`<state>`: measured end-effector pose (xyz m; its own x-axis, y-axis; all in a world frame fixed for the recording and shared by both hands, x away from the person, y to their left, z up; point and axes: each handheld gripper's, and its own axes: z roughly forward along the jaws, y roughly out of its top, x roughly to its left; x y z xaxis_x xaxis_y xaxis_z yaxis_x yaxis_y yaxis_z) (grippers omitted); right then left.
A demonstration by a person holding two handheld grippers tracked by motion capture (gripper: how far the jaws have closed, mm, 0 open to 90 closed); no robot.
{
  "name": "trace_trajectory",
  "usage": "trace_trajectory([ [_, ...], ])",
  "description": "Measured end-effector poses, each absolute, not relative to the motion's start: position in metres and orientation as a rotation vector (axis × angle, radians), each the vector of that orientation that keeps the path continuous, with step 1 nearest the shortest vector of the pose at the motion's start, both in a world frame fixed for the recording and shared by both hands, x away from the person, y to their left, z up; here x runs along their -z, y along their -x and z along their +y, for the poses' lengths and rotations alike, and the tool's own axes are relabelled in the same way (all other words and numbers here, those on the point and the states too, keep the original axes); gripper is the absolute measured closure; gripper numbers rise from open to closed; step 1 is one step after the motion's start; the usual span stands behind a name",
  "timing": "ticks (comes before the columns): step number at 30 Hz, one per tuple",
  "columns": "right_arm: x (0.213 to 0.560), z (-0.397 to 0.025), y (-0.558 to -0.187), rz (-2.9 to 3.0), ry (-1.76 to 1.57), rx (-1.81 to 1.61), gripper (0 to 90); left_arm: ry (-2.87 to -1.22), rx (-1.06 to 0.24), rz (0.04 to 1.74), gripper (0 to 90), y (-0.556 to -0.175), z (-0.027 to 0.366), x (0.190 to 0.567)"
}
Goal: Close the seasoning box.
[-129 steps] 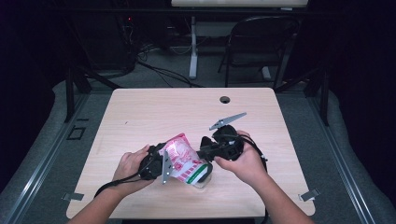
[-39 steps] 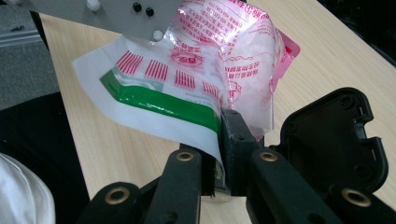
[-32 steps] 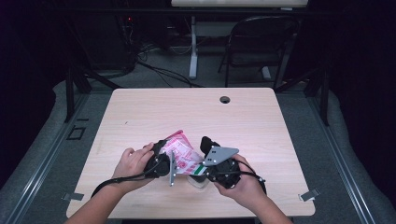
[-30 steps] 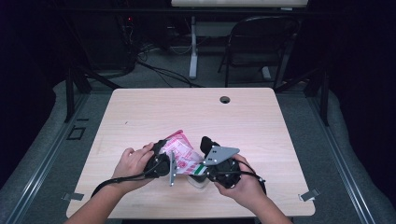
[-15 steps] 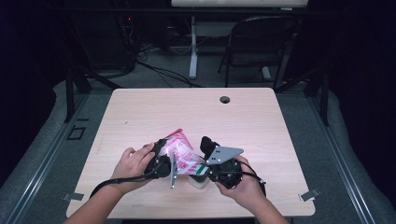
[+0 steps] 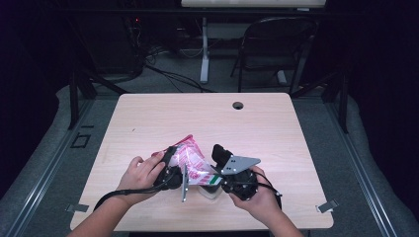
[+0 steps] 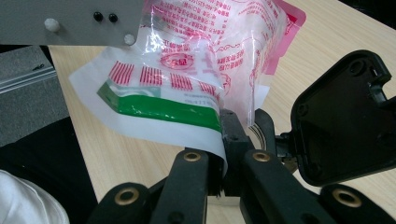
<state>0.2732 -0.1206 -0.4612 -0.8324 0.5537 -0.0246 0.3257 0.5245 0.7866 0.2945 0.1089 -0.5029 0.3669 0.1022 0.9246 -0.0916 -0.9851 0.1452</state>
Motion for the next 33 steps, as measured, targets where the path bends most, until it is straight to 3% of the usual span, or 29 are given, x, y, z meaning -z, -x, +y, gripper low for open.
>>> trace_trajectory([
  [33, 0.47, -0.125, -0.277, 2.489, -0.785, -1.267, 90.0, -2.53, -1.744, -0.133, 67.6, -0.293, 0.104, 0.491],
])
